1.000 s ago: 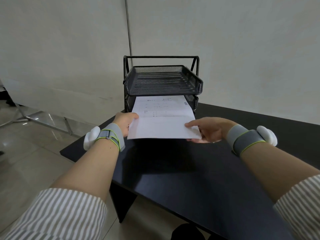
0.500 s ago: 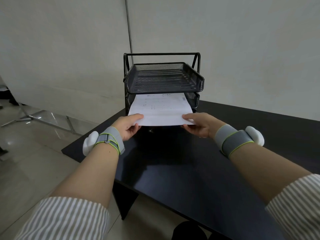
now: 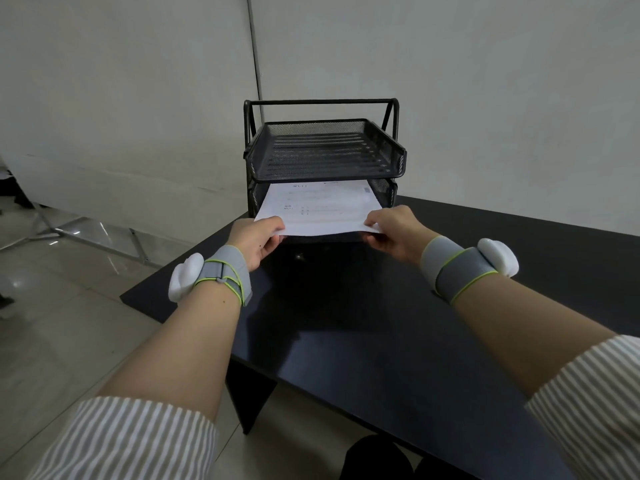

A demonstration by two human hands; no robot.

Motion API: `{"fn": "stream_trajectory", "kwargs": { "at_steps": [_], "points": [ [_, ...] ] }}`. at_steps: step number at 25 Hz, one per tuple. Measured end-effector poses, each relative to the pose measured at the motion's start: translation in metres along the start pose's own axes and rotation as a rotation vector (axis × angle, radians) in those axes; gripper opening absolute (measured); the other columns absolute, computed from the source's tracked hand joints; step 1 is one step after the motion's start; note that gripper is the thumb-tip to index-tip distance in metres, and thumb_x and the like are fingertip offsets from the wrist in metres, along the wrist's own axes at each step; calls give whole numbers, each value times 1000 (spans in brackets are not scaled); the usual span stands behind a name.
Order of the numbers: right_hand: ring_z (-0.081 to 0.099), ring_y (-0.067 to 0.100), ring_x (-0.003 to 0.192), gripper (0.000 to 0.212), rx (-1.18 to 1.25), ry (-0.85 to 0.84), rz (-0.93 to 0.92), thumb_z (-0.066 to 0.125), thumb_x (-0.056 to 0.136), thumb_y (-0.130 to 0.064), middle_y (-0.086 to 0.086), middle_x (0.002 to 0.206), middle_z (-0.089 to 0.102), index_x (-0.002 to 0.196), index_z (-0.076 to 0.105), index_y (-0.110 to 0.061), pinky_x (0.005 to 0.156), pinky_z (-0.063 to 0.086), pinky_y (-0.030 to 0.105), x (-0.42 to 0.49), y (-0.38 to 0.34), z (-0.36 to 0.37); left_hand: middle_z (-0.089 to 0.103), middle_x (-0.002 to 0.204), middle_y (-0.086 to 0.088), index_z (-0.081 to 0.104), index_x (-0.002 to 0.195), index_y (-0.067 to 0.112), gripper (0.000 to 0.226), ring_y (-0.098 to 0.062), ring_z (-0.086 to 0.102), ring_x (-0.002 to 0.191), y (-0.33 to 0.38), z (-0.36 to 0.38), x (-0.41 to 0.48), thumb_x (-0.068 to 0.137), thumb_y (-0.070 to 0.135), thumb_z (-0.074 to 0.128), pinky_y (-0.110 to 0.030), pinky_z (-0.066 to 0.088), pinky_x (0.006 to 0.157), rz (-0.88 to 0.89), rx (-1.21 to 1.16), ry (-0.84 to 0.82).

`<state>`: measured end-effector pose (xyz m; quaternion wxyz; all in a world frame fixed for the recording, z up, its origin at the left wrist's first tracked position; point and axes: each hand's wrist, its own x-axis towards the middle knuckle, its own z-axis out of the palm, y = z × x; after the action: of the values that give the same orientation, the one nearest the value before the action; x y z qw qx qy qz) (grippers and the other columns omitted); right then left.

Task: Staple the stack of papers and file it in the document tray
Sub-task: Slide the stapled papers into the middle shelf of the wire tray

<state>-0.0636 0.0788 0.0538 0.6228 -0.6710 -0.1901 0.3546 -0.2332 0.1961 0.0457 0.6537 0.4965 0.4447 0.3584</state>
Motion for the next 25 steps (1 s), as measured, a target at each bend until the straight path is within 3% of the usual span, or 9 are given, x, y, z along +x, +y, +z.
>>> {"fn": "stream_trajectory", "kwargs": {
  "at_steps": [2,5,8,11,13,17,19,21,25],
  "points": [
    [54,15,32,9,-74,8,-73,46,88,6,14,79,55,91,53,2,32,41,13,2,-2,3,54,68,-9,54,71,3,12,-9,55,37,1,3,0,81,-3,56,-8,37,32,58,27,30],
    [54,17,41,29,-184,42,-133,43,89,4,14,96,58,114,55,-5,32,40,13,8,-2,5,55,74,-4,54,67,8,15,-15,51,55,1,6,1,79,-2,56,-9,40,35,146,107,64],
    [53,14,35,36,-170,66,-150,43,90,2,15,103,58,123,52,-8,31,38,12,14,1,5,57,76,-3,56,70,8,12,-14,51,54,1,11,2,77,-2,57,-10,43,35,240,152,124],
    [55,18,52,25,-14,75,-131,51,91,1,14,106,57,115,56,-2,32,41,13,17,4,4,59,87,-7,58,85,2,10,-14,56,60,0,13,2,78,-3,62,-11,49,40,250,86,125],
    [60,18,60,25,184,74,-99,57,89,5,15,108,56,115,54,4,38,49,15,17,5,4,60,87,-7,57,80,4,10,-15,59,63,-2,12,1,80,-4,63,-12,52,45,223,-6,97],
    [65,15,39,41,431,121,-73,59,84,15,16,95,55,123,50,12,49,59,22,16,9,6,54,74,-4,45,63,12,32,-19,60,66,-6,13,-1,81,-11,58,-14,56,56,198,-152,102],
    [66,17,43,40,509,140,-64,59,81,19,16,83,58,119,51,10,56,61,24,14,11,9,51,73,-6,42,63,12,36,-19,58,68,-9,17,0,81,-15,56,-23,56,75,167,-254,96],
    [66,22,58,34,577,138,-52,59,79,22,16,83,59,105,52,1,68,60,26,11,13,11,52,73,-9,45,66,10,33,-17,56,68,-10,20,2,79,-18,56,-31,52,88,125,-362,82],
    [64,23,73,40,623,150,-83,64,77,21,14,87,58,104,48,-4,78,56,29,13,17,15,58,75,-13,56,71,0,18,-18,60,72,-11,22,11,78,-17,58,-29,52,89,66,-472,53]
  ]
}}
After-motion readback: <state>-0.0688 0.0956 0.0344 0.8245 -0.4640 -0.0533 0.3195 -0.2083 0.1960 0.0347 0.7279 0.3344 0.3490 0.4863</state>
